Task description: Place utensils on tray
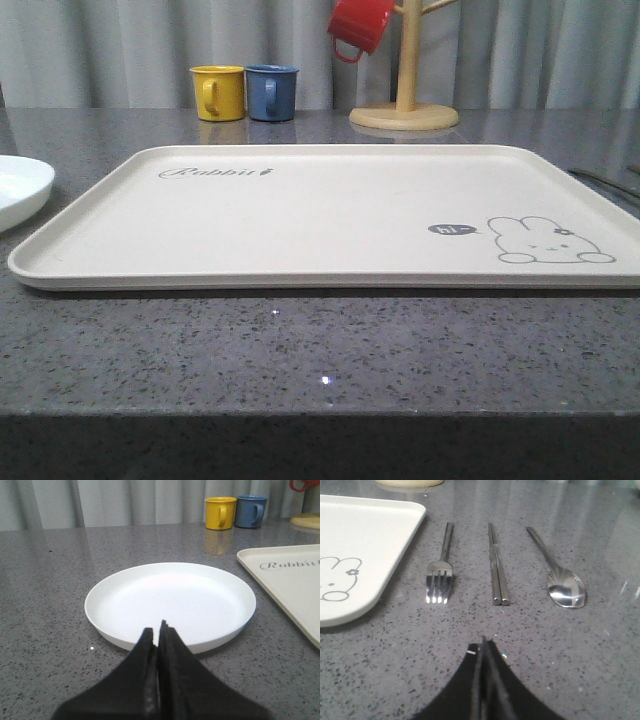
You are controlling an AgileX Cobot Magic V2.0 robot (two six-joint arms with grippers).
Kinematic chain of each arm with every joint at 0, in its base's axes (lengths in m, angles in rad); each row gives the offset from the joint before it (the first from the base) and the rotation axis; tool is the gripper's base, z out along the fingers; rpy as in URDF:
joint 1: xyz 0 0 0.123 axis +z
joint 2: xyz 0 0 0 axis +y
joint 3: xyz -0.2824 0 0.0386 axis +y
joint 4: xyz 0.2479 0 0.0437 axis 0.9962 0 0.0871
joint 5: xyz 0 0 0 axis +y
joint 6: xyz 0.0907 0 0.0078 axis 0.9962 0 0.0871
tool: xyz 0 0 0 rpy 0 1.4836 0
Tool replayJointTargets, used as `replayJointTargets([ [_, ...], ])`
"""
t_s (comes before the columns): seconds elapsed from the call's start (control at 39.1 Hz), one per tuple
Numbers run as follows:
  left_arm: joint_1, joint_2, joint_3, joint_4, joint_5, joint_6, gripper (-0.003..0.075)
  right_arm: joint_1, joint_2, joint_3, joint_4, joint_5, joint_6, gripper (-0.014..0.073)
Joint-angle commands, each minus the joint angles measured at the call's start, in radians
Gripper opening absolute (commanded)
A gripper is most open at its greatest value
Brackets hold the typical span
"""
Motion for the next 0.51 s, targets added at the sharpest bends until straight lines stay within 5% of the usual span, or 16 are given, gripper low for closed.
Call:
replayJointTargets([
  [0.0,0.003,-0.021,0.002,-0.009,-0.086,-0.003,-0.0018,-0.007,-0.017,-0.004,-0.017,-0.08,-0.007,-0.0069],
  [0.49,0.003,-0.021,0.002,-0.009,-0.086,-0.003,-0.0018,-0.007,-0.017,-0.004,-0.018,-0.133,-0.007,-0.0069],
])
